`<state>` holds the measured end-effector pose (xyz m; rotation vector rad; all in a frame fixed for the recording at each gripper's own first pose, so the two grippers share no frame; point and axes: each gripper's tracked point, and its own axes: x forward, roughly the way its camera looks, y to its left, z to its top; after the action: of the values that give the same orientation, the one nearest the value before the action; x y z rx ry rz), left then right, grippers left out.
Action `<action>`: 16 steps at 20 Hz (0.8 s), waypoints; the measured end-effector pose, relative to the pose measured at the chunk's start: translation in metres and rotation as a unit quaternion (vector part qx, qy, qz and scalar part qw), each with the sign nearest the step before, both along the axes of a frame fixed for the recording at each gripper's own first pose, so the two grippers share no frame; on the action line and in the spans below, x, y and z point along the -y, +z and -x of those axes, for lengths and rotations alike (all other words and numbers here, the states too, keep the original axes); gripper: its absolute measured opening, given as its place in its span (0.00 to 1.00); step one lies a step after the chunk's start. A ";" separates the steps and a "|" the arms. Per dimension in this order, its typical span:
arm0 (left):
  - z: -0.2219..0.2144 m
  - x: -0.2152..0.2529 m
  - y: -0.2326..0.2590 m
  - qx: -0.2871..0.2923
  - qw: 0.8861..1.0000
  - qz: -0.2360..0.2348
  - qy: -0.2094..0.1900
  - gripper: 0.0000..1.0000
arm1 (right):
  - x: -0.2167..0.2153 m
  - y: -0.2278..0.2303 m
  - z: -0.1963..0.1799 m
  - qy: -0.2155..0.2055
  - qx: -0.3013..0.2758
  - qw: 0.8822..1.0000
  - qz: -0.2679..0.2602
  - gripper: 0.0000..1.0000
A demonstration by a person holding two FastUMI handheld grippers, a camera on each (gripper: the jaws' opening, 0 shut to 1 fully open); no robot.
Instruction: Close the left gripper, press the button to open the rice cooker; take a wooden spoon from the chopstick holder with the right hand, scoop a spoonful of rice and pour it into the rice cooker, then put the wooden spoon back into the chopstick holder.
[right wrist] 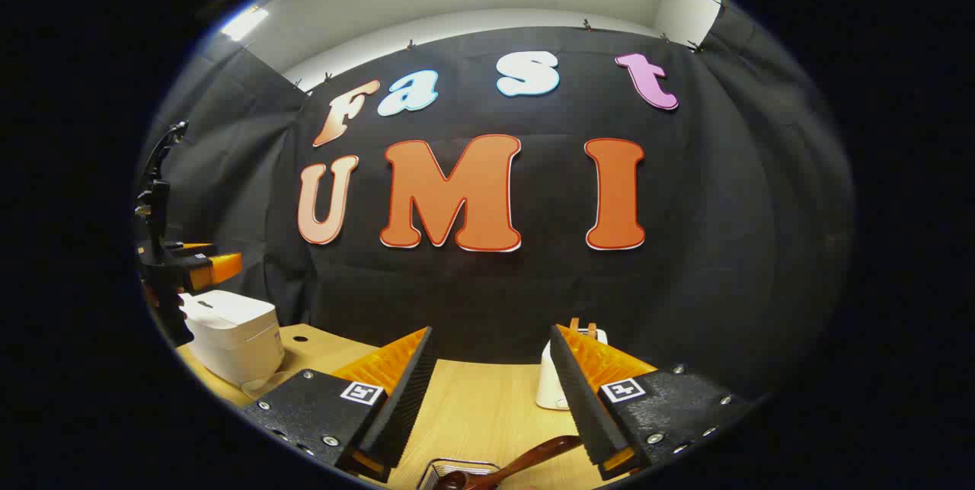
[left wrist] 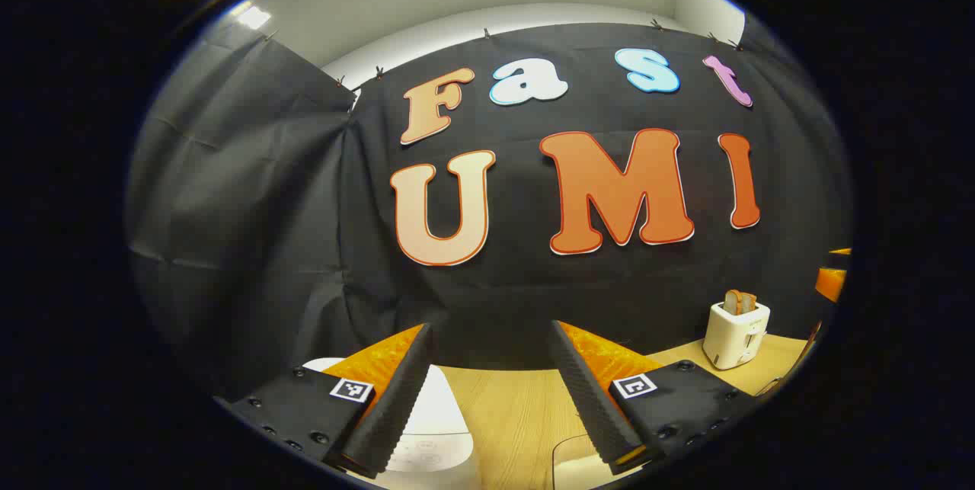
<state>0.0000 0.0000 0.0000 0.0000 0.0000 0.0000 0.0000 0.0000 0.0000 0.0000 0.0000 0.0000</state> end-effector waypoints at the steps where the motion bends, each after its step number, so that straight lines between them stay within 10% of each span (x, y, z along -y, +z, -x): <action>1: 0.000 0.001 0.001 0.002 1.000 0.003 -0.002 0.98 | 0.001 0.002 0.001 -0.001 0.001 1.000 0.002 0.87; 16: 0.002 -0.006 -0.009 -0.008 1.000 0.021 -0.004 0.98 | -0.011 0.005 0.006 0.002 0.006 1.000 0.024 0.87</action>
<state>-0.0017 0.0059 -0.0087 -0.0429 0.0162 -0.0082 -0.0062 0.0110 0.0047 -0.0478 -0.0115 0.0032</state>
